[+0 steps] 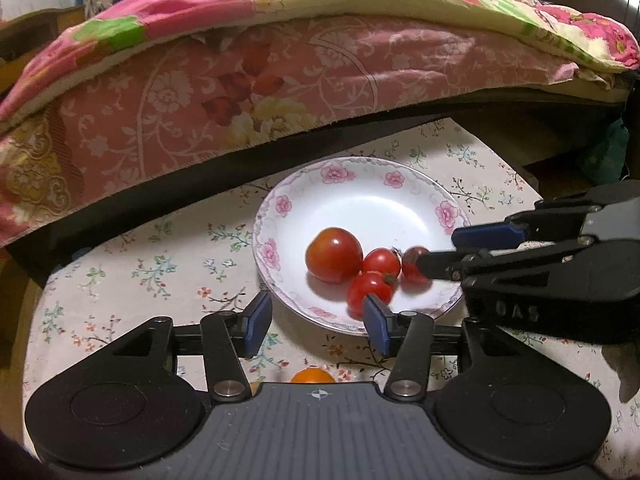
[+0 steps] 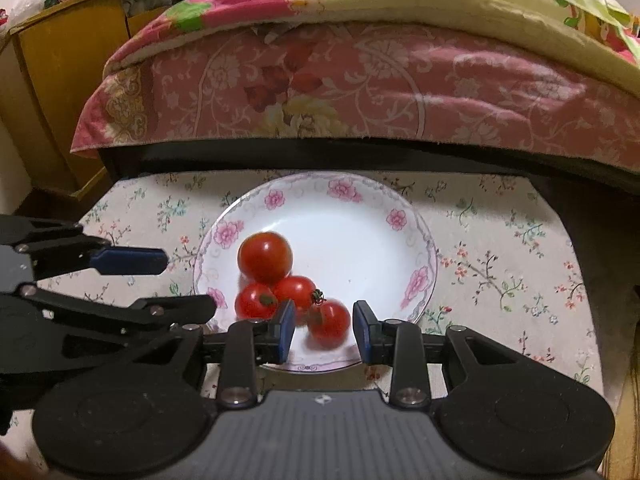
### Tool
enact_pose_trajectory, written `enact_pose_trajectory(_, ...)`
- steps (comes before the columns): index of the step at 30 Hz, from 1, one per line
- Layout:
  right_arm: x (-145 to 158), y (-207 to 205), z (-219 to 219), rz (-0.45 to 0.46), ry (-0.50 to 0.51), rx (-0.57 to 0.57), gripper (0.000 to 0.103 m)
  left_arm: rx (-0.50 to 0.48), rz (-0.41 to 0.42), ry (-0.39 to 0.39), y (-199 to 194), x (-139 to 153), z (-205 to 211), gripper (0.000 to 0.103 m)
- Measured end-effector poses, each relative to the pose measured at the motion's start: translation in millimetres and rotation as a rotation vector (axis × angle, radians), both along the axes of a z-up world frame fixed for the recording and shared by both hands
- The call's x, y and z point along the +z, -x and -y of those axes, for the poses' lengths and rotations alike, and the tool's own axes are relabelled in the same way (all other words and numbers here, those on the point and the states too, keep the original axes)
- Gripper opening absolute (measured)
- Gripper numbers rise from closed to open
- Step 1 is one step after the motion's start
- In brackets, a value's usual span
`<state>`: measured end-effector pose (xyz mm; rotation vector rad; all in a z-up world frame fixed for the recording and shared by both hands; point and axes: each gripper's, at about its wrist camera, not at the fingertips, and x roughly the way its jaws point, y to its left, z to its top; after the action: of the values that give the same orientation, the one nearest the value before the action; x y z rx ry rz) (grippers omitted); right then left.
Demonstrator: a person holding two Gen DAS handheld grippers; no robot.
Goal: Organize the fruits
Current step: 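Lower both tomatoes into the white plate and open both tools, then withdraw both open tools from the plate back over the fruit cluster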
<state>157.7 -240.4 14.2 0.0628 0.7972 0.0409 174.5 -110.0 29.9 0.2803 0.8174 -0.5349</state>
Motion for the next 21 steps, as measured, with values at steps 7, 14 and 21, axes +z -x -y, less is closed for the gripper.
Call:
enact_pose_trajectory(7, 13, 8, 6, 0.016, -0.015, -0.039, 0.031, 0.021, 0.010, 0.006, 8, 13, -13, 0.062)
enact_pose_trajectory(14, 19, 31, -5, -0.004, -0.015, -0.034, 0.031, 0.022, 0.010, -0.008, 27, 21, -29, 0.067)
enact_pose_trajectory(21, 20, 55, -39, -0.025, -0.026, 0.037, 0.031, 0.025, -0.020, -0.008, 51, 22, -47, 0.069)
